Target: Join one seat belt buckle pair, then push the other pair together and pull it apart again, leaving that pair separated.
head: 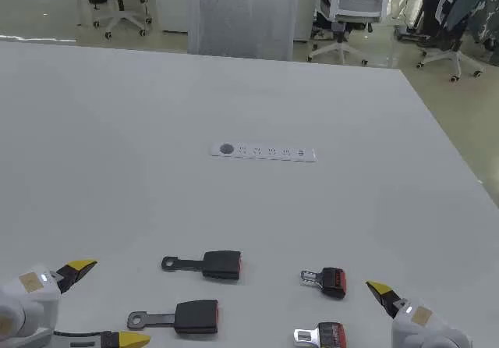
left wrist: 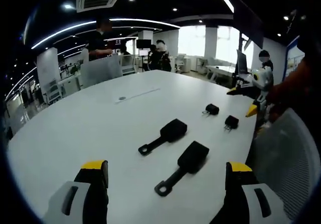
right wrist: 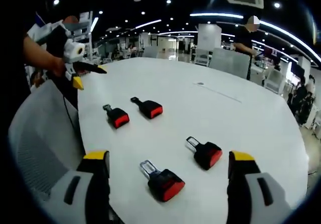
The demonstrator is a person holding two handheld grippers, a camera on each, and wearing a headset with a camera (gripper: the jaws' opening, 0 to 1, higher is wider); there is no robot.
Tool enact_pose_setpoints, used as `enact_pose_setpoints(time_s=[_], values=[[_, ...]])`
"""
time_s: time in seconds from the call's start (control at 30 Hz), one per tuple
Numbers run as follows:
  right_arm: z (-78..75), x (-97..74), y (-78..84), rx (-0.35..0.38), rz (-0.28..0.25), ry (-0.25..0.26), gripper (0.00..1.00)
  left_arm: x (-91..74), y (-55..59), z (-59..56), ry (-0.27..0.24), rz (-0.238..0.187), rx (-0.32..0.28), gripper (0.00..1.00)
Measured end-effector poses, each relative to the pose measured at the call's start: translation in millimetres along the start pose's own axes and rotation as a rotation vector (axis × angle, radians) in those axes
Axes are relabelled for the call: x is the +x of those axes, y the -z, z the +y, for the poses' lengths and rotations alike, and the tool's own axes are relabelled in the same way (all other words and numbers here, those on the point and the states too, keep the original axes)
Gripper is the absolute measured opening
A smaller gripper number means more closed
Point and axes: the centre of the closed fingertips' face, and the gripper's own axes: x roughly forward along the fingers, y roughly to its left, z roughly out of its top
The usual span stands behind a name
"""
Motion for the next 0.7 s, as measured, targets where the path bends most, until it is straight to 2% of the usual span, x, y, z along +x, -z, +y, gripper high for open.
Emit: enact_pose_setpoints(time_s=[0.23, 0.7], values=[[-1.2, 1.1, -0.4, 0.004, -0.003, 0.005, 1.0, 0.2, 1.0, 2.8, -0.007, -0.002, -0.007, 1.0], [-2.4, 2.7, -3.4, 0.031, -0.018, 0.023, 1.0, 5.7, -1.5, 1.3, -0.001, -0.009, -0.015, 1.0]])
